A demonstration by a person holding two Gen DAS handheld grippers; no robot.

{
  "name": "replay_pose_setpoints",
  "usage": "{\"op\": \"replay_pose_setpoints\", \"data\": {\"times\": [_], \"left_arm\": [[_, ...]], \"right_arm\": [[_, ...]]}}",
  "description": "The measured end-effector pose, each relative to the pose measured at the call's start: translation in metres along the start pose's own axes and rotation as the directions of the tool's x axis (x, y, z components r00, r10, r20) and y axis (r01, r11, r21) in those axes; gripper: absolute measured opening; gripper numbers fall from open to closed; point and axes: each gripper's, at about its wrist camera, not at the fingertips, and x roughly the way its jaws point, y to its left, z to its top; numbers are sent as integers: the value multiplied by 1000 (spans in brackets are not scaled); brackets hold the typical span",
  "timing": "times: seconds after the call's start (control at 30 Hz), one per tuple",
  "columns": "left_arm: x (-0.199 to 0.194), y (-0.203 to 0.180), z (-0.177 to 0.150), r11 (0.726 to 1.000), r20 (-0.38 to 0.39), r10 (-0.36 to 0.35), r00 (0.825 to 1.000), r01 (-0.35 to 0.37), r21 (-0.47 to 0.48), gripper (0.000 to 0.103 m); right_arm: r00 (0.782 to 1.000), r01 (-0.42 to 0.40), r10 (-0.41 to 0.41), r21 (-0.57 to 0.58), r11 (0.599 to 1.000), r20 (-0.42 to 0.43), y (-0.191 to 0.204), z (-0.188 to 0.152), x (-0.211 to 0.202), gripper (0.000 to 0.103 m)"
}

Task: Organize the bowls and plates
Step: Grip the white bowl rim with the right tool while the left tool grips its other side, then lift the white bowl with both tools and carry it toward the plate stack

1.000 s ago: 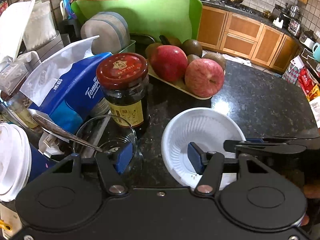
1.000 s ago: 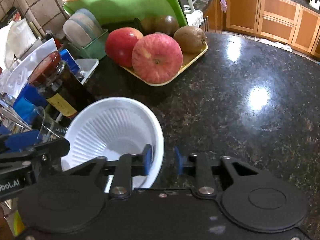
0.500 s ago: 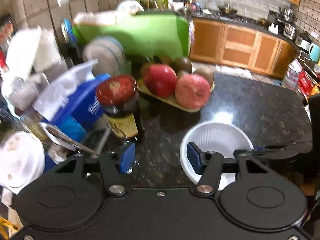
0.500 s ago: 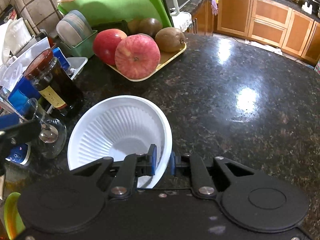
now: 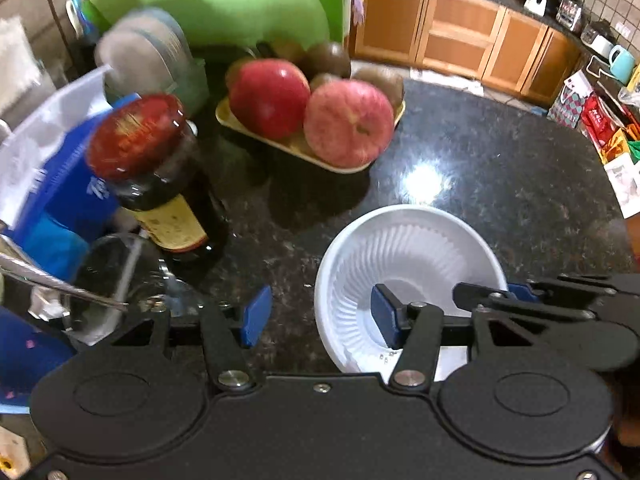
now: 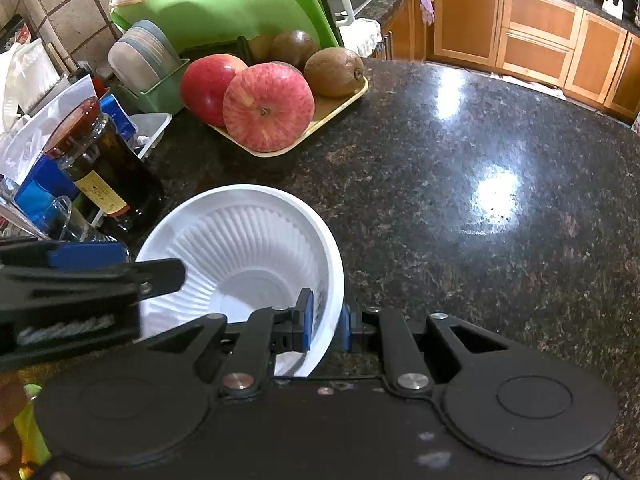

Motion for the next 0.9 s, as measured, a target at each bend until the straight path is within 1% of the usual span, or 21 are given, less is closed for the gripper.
{"op": "replay_pose_setpoints", "data": {"times": [0.07,0.2,0.23,0.3,0.37,0.43,0.47,0.63,0.77,0.9], "left_arm": [[10,0,2,1000,-17,15,1000,-15,-6,54],[25,-1,3,1000,-38,21,999,-21,3,50],[28,-2,3,1000,-43,16,999,-16,4,47],[33,-2,3,1000,-58,-8,998,8,5,46],[37,-3,4,999,-77,-31,997,32,8,39],[40,-5,4,998,-97,-52,994,54,13,35],[39,-5,4,999,-97,-49,994,50,14,35],[21,-6,1,997,-74,-71,995,73,29,30],[0,-7,-1,994,-52,-99,994,102,45,29],[-33,-13,-11,988,-12,-125,992,126,93,29]], "right_arm": [[1000,1,-1,2,1000,-2,0,0,1,16],[1000,2,-2,0,1000,-1,1,0,3,16],[1000,4,-4,-1,1000,-2,2,0,4,16],[1000,3,-3,0,1000,-3,3,0,4,16],[1000,-2,2,2,1000,0,5,-1,2,16],[1000,7,-7,2,1000,2,6,-2,-1,15],[1000,12,-12,3,1000,5,6,-3,-2,15],[999,26,-27,22,999,28,7,-9,-21,15],[997,35,-38,41,999,67,11,-18,-51,15],[988,79,-84,42,996,127,19,-35,-92,15]]}}
